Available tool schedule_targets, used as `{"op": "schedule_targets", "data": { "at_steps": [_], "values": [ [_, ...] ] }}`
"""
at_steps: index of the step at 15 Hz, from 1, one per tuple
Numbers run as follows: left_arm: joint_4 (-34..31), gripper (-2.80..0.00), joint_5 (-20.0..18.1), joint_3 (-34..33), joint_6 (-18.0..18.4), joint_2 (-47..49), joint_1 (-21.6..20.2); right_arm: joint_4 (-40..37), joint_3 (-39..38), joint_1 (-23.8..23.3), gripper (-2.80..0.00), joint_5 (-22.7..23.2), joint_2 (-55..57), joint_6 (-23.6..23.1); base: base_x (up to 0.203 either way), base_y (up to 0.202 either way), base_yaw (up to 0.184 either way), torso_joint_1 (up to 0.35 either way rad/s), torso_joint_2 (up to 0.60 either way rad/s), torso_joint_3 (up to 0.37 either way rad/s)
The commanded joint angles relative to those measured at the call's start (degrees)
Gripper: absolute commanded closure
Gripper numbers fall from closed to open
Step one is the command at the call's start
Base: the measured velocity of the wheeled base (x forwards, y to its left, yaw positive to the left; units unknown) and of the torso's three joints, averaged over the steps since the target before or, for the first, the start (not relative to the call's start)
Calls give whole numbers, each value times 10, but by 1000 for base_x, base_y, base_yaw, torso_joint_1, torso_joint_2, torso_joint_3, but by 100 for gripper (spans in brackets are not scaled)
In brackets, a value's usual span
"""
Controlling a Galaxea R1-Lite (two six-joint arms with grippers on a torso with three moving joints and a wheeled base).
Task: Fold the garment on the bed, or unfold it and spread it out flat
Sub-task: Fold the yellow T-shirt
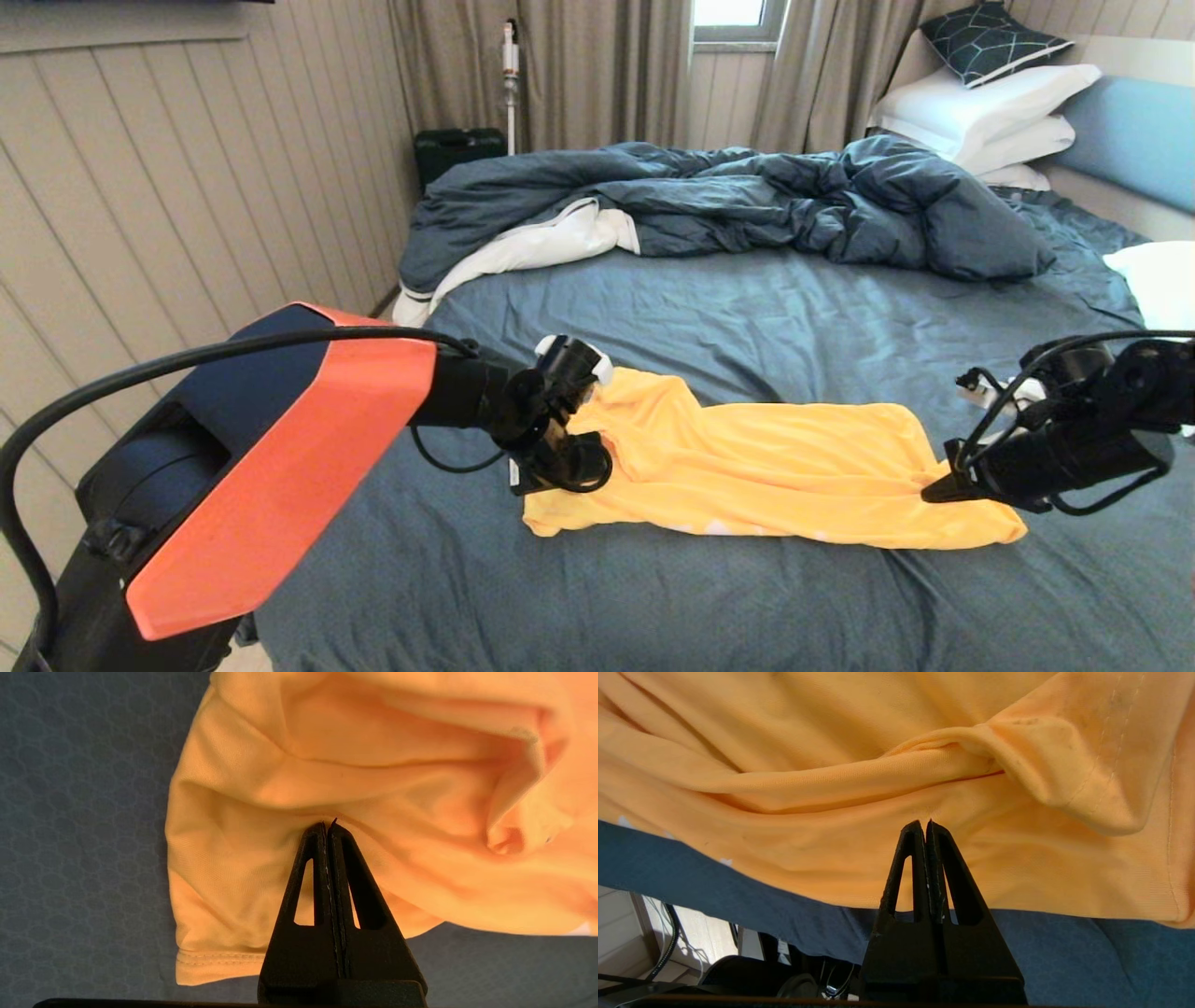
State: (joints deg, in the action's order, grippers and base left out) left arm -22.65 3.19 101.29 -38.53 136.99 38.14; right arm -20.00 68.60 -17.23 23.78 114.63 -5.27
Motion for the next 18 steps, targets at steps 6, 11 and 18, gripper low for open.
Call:
{"op": "schedule_targets", "data": {
  "at_steps": [6,11,18],
  "values": [
    [1,0,1,-5,0,-1,-2,30,0,-32,0,-19,56,-8,0,0,0,0,0,0],
    [1,0,1,-7,3,1,-10,43,28,-66,0,-43,93,-27,0,0,0,0,0,0],
    [-2,0,1,-9,7,-2,-31,42,44,-123,0,-43,105,-52,0,0,0,0,0,0]
  ]
}}
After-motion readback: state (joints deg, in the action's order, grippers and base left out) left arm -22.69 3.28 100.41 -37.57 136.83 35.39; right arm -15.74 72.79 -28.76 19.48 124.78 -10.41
